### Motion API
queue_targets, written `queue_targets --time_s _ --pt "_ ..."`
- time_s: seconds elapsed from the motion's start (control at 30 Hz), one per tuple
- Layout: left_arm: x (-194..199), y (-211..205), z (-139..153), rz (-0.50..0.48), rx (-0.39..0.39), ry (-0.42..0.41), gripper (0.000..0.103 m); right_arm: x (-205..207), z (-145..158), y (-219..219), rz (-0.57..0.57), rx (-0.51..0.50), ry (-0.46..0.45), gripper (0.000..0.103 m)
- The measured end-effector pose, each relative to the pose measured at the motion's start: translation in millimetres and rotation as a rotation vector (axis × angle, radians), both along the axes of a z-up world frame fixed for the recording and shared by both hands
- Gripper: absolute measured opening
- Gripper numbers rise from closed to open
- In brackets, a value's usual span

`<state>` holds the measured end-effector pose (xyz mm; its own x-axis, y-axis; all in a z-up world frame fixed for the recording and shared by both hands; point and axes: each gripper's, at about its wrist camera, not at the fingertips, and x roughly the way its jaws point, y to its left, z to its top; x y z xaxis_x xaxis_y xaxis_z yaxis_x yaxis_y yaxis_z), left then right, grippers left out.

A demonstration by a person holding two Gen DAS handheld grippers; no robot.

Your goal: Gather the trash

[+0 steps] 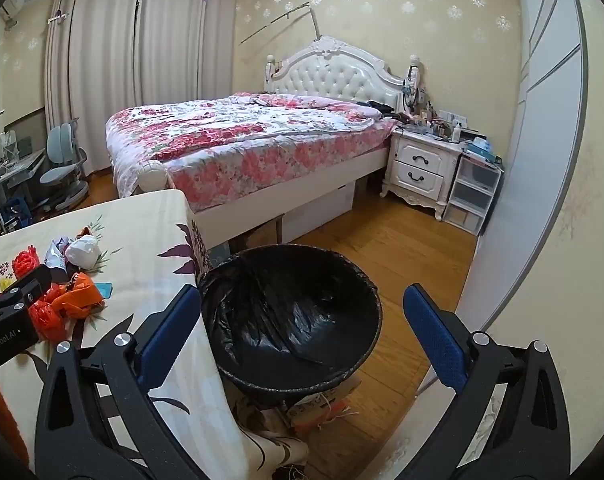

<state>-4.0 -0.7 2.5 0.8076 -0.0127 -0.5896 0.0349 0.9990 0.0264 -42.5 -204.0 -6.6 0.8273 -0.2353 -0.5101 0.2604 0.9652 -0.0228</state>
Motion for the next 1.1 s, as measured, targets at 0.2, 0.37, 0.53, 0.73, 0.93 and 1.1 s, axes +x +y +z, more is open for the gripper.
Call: queue_targets --time_s 0.2,0.37,0.53,0.73,0.93,1.1 --pt "-0.1 0.6 0.5 -0.003 -0.003 0.003 0.094 -2.9 -2.6 1.8 -0.001 -0.004 0.001 0.099" --pt "-0.4 0.7 0.5 -0.003 -0.002 0.003 0.094 -2.4 -4.1 -1.0 -0.004 -0.002 0.002 0.099" --pt "0.3 1.0 0.7 -0.003 -0.002 0.003 0.094 -1.8 -4.0 -1.1 -0.004 -0.003 0.004 0.099" --pt "0.4 0.3 1.4 -0.004 -0.002 0.004 0.094 -2.0 -4.9 -2.9 -0.005 -0.002 0.003 0.099" --pt "0.2 -0.7 1.8 -0.002 0.001 0.004 0.094 -2.0 -4.3 -3.3 -0.005 -0.001 0.004 0.099" --pt "0.1 -0.9 1.9 -0.003 0.001 0.003 0.094 -2.5 -4.9 -4.1 -0.006 -0.001 0.004 0.099"
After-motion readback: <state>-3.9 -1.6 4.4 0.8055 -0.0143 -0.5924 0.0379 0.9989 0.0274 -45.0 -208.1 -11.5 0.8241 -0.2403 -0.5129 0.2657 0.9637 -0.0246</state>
